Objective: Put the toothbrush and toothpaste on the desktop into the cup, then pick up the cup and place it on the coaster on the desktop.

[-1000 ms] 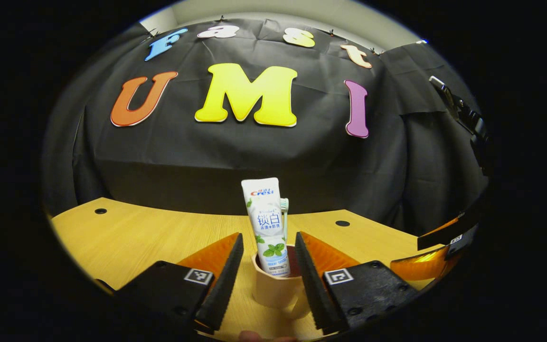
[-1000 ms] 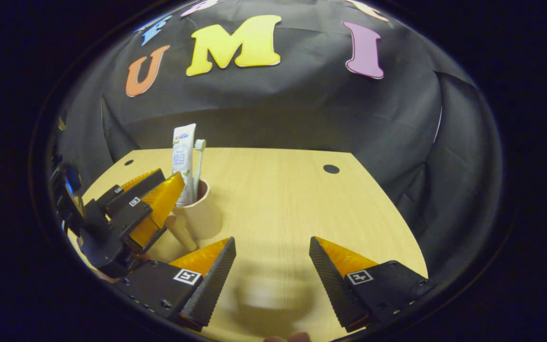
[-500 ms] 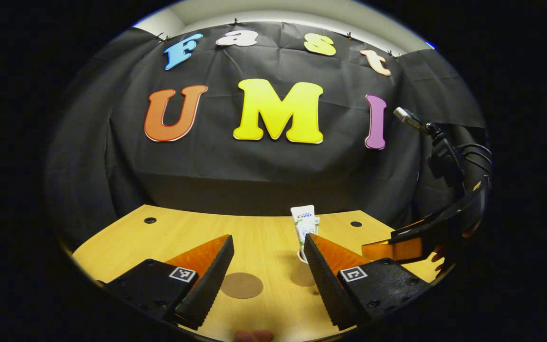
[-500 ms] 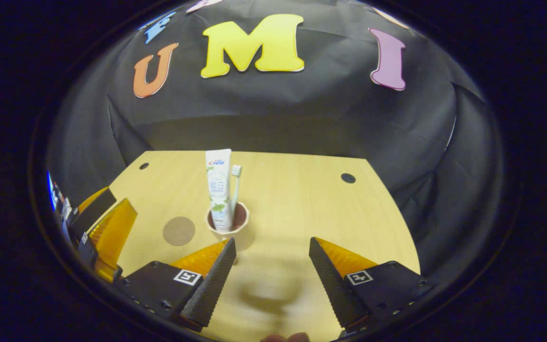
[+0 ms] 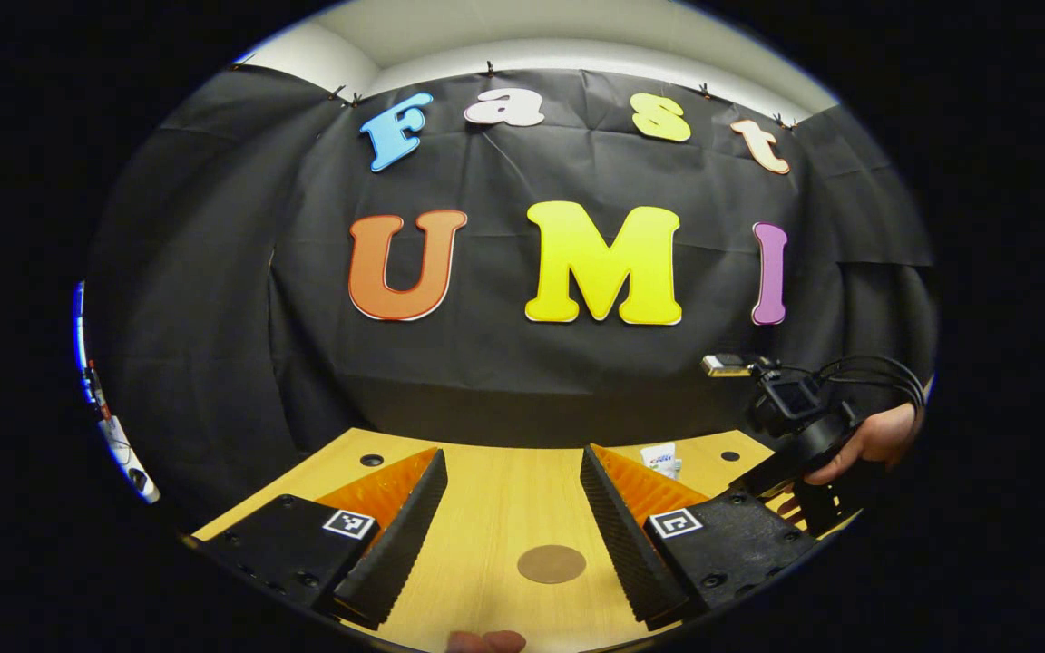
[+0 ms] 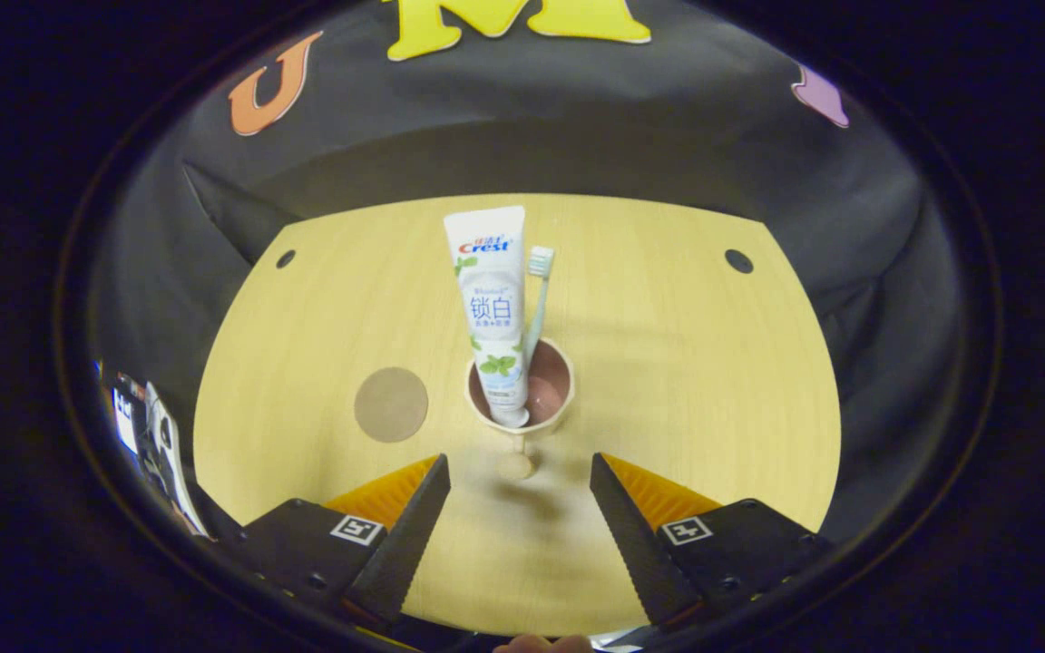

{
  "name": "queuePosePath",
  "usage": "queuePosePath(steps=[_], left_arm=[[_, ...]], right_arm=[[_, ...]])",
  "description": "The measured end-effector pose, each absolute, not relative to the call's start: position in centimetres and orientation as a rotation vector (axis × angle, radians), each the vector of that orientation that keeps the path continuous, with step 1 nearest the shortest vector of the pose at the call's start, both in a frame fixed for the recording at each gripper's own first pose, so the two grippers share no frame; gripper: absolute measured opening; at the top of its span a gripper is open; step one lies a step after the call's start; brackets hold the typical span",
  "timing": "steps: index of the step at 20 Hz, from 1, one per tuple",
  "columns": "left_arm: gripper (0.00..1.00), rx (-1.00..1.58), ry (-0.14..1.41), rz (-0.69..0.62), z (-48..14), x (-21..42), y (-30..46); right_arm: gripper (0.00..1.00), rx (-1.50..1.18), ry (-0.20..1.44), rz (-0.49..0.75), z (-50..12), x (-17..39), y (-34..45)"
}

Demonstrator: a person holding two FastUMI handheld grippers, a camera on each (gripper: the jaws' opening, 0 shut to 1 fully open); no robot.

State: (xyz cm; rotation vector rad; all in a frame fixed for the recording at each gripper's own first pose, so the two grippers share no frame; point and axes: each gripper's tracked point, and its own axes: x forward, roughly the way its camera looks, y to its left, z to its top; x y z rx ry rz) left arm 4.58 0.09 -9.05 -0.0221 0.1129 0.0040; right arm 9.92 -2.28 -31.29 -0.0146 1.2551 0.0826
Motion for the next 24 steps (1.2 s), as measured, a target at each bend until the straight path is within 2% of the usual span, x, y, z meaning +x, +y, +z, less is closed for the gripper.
queuePosePath(steps=[7,10,12,13,16,18,19,20,24], left_arm=[[0.94,-0.046,0.184,0.071,-11.0,4.3,2.8],[0.94,-0.032,0.199,0.092,-11.1,4.1,3.4],[0.94,-0.023,0.205,0.097,-11.0,4.1,3.7],[0.94,-0.022,0.209,0.099,-11.1,4.2,3.7],[0.94,-0.023,0.221,0.098,-11.4,4.2,3.6],[0.94,-0.020,0.218,0.093,-11.2,4.1,3.2],[0.94,-0.019,0.217,0.089,-11.2,4.1,3.2],[0.94,-0.017,0.219,0.085,-11.1,4.1,3.1],[0.94,-0.026,0.229,0.085,-11.2,3.6,3.3]], right_arm=[[0.95,-0.014,1.453,0.038,-37.6,11.4,-1.8],[0.95,0.003,1.490,0.027,-39.3,12.1,-1.8],[0.86,-0.020,1.496,0.023,-39.5,12.3,-1.9],[0.76,-0.022,1.500,0.027,-39.7,12.2,-1.9],[0.70,0.000,1.525,0.026,-40.2,11.9,-1.9],[0.60,0.010,1.547,0.024,-40.6,11.4,-1.9],[0.42,0.012,1.548,0.009,-40.5,11.3,-1.9],[0.29,0.005,1.550,0.015,-40.5,11.3,-1.9],[0.24,-0.013,1.547,0.014,-40.4,11.4,-1.9]])
